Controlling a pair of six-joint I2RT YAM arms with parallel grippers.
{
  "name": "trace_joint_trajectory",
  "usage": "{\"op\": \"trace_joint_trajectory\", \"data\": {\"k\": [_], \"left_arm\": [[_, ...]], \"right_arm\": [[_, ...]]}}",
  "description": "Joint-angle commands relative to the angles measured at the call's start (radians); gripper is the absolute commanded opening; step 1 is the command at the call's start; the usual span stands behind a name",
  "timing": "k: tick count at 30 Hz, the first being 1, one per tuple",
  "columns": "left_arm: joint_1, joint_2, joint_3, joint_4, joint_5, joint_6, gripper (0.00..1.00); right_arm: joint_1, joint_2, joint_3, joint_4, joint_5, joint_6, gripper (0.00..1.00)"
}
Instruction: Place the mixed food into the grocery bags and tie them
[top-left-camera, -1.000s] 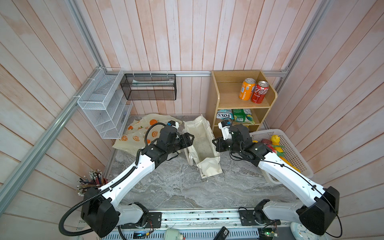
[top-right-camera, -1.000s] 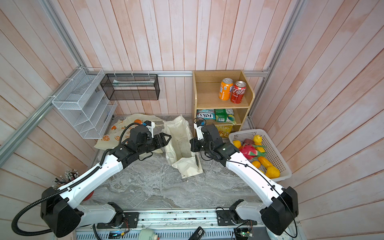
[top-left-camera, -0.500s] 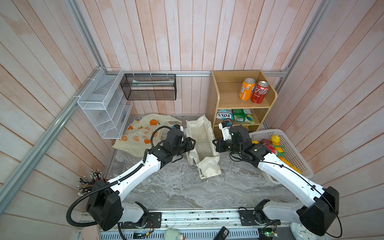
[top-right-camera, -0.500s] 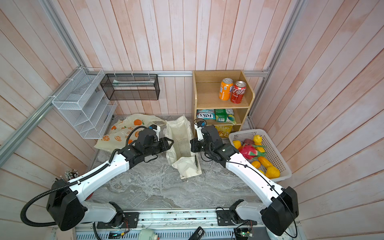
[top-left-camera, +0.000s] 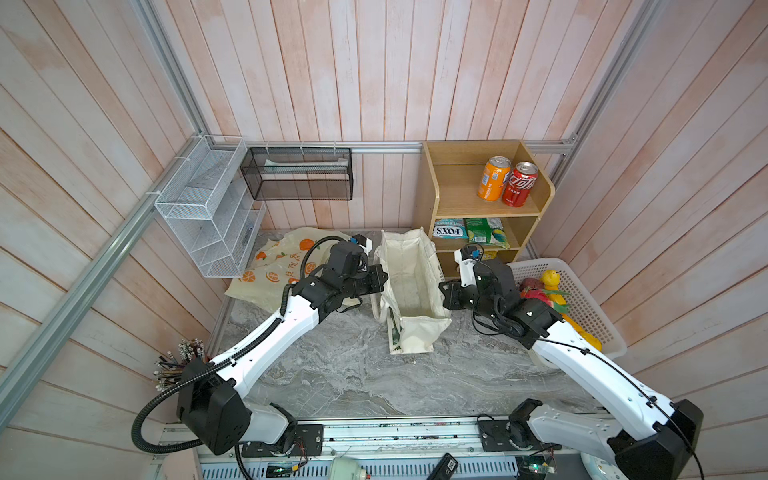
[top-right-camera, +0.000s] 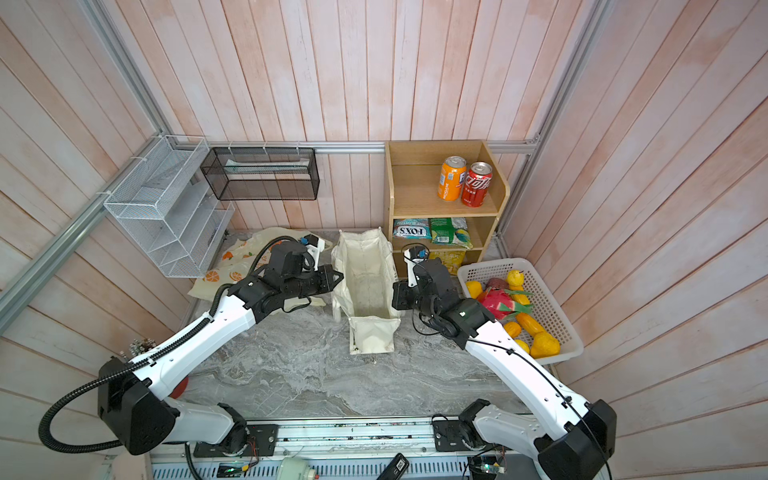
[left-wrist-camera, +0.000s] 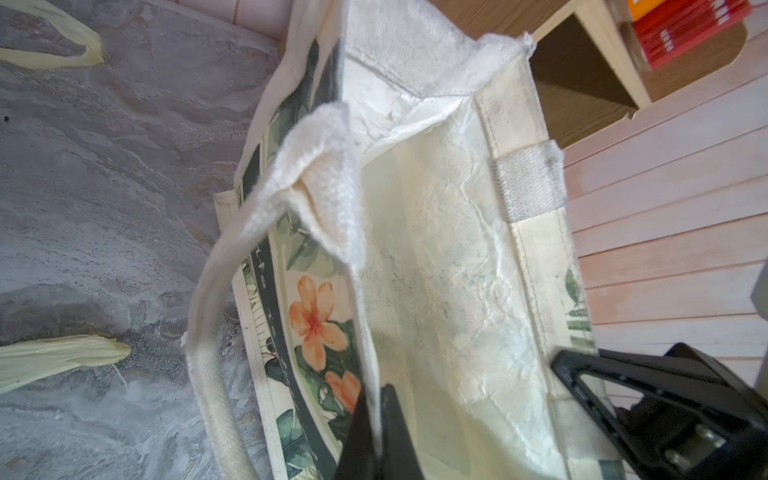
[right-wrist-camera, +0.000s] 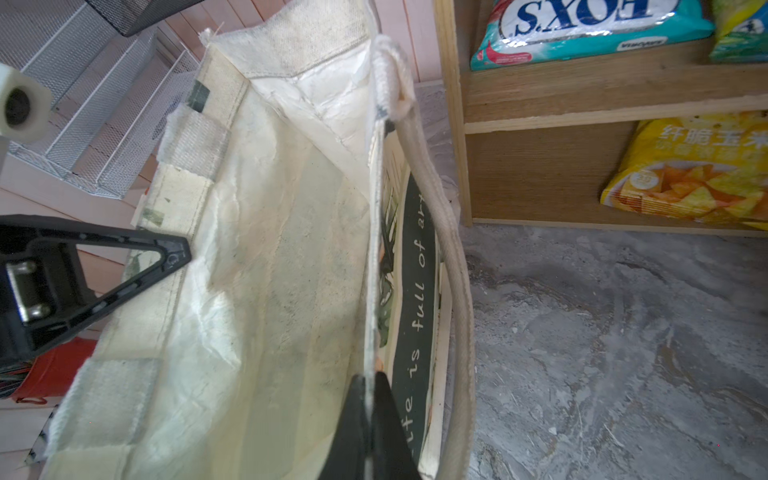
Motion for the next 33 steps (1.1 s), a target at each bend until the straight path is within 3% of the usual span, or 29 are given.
{"op": "trace_joint_trajectory", "data": {"k": [1, 5, 7, 9, 11, 15, 18, 20, 24, 33], "left_arm": [[0.009, 0.015, 0.008, -0.024, 0.069, 0.052, 0.0], [0.002, 0.025, 0.004, 0.005, 0.127, 0.04, 0.0], [-0.018, 0.032, 0.014, 0.0, 0.103, 0.025, 0.0], [-0.044, 0.027, 0.006, 0.005, -0.001, -0.021, 0.2], [-0.066, 0.008, -0.014, 0.024, -0.054, -0.032, 0.27], [-0.068, -0.031, -0.072, 0.105, -0.017, -0.019, 0.25], [-0.068, -0.034, -0.089, 0.12, -0.017, 0.017, 0.17], [-0.068, -0.032, -0.089, 0.107, -0.051, 0.031, 0.07], [-0.068, -0.037, -0.098, 0.123, -0.067, 0.039, 0.0], [-0.069, -0.026, -0.1, 0.16, -0.035, 0.042, 0.0]], "right_arm": [[0.0, -0.017, -0.024, -0.029, 0.058, 0.025, 0.0], [0.0, -0.007, -0.036, -0.011, 0.023, 0.028, 0.02], [0.0, 0.0, -0.028, -0.008, 0.01, 0.026, 0.07], [0.0, 0.008, -0.016, -0.008, 0.0, 0.019, 0.14], [0.0, 0.013, -0.001, -0.013, -0.004, 0.014, 0.23], [-0.003, 0.019, 0.04, -0.031, 0.001, -0.004, 0.45], [-0.014, 0.034, 0.104, -0.052, -0.005, -0.03, 0.56], [-0.034, 0.044, 0.157, -0.064, -0.018, -0.046, 0.6], [-0.112, 0.059, 0.269, -0.073, -0.047, -0.072, 0.63], [-0.422, 0.147, 0.545, -0.044, -0.119, -0.102, 0.79]]}}
